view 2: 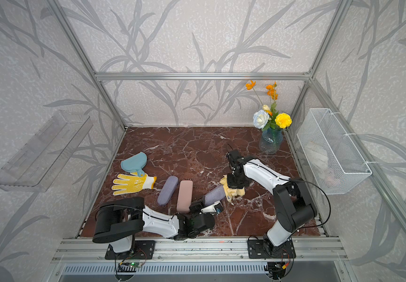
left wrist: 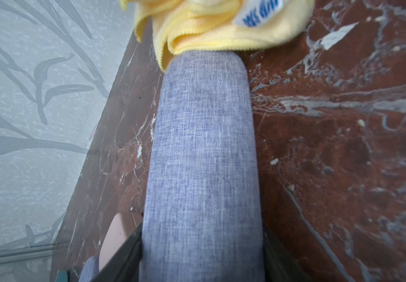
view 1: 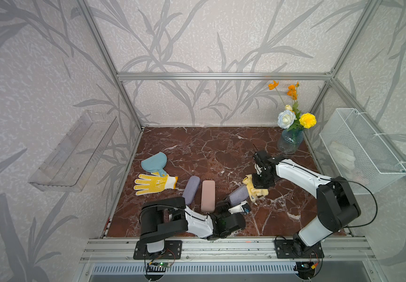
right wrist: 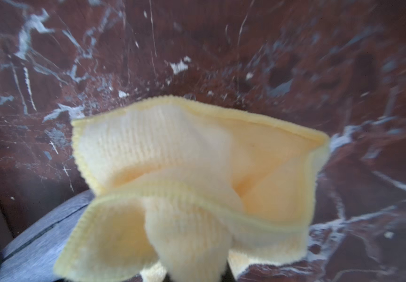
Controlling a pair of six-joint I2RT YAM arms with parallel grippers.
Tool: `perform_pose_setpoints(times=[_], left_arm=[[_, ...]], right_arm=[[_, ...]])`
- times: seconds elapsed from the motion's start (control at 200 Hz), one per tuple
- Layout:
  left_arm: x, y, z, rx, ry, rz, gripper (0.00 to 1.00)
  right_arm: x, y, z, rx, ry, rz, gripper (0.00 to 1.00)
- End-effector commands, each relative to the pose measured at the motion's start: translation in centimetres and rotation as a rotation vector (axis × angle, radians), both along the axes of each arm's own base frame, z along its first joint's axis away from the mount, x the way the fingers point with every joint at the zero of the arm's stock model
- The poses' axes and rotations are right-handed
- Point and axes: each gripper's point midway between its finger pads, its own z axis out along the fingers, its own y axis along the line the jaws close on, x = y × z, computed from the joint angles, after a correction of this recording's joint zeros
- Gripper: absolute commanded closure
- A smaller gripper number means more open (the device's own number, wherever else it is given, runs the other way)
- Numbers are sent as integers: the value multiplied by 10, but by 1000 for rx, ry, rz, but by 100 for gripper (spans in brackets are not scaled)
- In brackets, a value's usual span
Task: Wipe the eyeglass case
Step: Wipe the dirt from the eyeglass case.
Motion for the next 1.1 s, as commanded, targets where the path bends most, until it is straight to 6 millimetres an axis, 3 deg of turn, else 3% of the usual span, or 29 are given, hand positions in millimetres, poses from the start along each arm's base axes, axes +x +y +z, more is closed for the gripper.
perform_pose_setpoints(times=[0.0, 0.085, 0.175, 0.23, 0.285, 0.34, 0.445, 0.535, 0.74, 0.825, 0.895, 0.97, 1.03, 1.095], left_arm=[[1, 2, -2, 41, -61, 27, 74], [0, 0, -2, 77, -100, 32, 74], [0, -3, -2, 108, -131, 41, 74], [0, -2, -2, 116, -139, 49, 73], [0, -2, -2, 118, -139, 51, 73], [0, -2, -2, 119, -140, 56, 73], [0, -2, -3, 122, -139, 58, 73], [0, -1, -2, 121, -140, 61, 73], [1, 0, -3, 118, -138, 65, 73], [1, 0, -3, 115, -139, 66, 73], [1, -1, -3, 114, -137, 63, 73], [1, -1, -4, 116, -135, 62, 73], [1, 0, -4, 115, -136, 66, 73], [1, -1, -4, 118, -134, 64, 73]], right_arm=[[7, 4, 50, -164, -118, 164, 100], [-6, 48, 55, -86, -76, 252, 100], [-32, 106, 52, 119, 32, 311, 100], [-46, 137, 41, 220, 105, 323, 100], [-56, 157, 33, 325, 155, 307, 100], [-59, 163, 25, 371, 185, 281, 100], [-62, 157, 5, 404, 246, 233, 100], [-60, 136, -16, 425, 301, 147, 100], [-39, 46, -56, 344, 296, -69, 100], [-27, 5, -63, 208, 249, -122, 100], [-12, -24, -53, 48, 159, -128, 100], [5, -31, -16, -32, 19, -104, 100], [15, -21, 16, -69, -83, -49, 100], [17, 3, 43, -67, -152, 47, 100]])
